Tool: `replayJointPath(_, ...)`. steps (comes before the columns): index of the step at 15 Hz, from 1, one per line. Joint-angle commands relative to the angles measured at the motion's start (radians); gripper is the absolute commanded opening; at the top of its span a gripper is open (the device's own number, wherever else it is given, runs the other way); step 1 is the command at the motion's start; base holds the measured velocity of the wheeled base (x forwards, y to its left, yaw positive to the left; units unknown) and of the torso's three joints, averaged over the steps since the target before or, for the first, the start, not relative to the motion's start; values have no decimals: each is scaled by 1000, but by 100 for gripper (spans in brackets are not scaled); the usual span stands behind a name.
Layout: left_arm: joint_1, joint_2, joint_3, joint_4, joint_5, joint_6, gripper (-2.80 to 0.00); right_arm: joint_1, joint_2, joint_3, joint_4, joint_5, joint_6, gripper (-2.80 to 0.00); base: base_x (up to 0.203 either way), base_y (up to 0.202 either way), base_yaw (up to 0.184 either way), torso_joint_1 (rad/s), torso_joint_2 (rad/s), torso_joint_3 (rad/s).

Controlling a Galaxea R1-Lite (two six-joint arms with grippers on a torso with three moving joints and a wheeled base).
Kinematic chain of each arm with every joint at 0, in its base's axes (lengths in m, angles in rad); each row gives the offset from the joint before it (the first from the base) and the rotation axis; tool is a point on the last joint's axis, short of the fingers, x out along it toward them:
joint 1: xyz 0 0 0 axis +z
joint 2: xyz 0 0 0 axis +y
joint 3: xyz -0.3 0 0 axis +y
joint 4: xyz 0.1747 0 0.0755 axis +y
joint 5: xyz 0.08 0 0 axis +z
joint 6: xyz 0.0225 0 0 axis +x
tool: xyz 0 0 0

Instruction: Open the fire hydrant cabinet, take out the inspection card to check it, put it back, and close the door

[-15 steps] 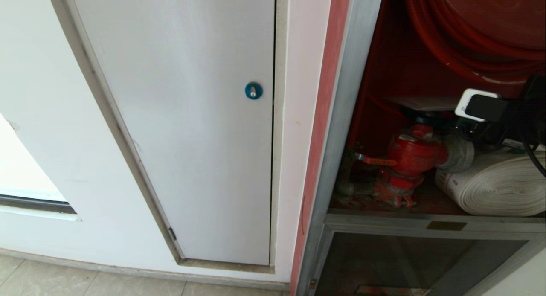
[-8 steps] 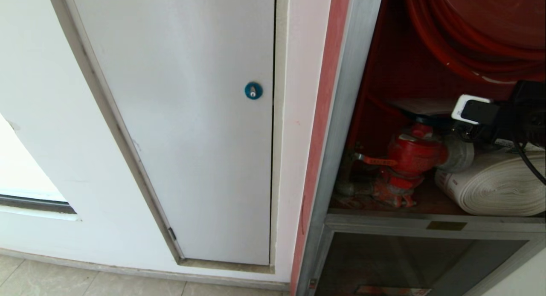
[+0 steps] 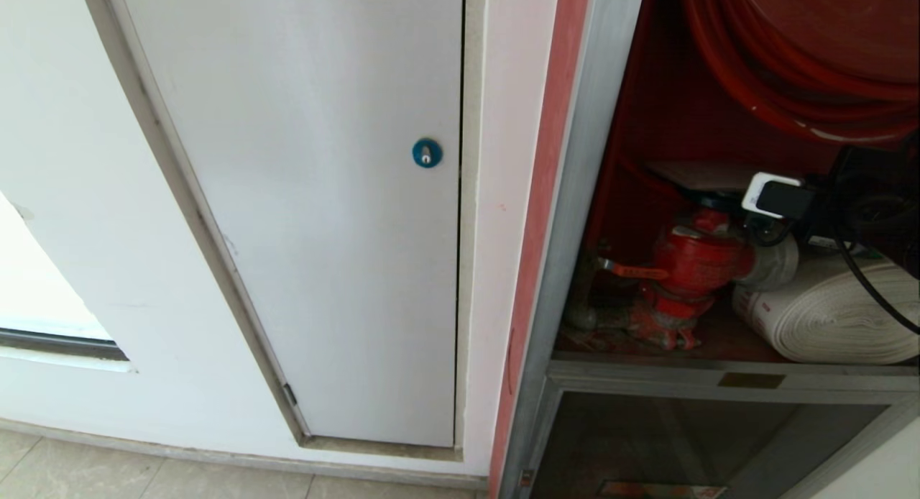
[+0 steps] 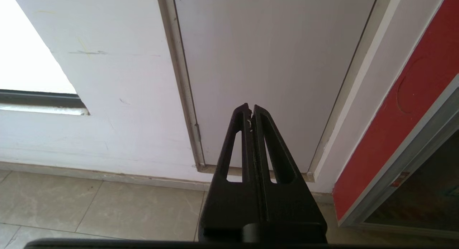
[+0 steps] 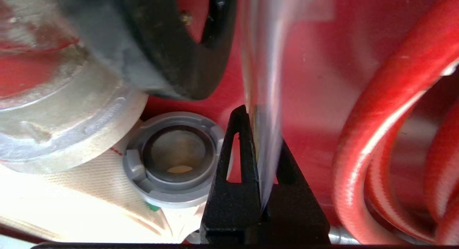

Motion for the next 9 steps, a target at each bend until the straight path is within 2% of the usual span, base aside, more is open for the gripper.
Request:
replayJointPath(1, 0, 1, 5, 0, 0, 0, -280, -5, 13, -2, -3, 1, -7, -280, 0, 0, 0, 0, 0, 0)
replayJointPath(9, 0, 1, 5, 0, 0, 0, -280, -13, 67, -39, -96, 29, -1, -280, 0, 0, 0, 0, 0, 0)
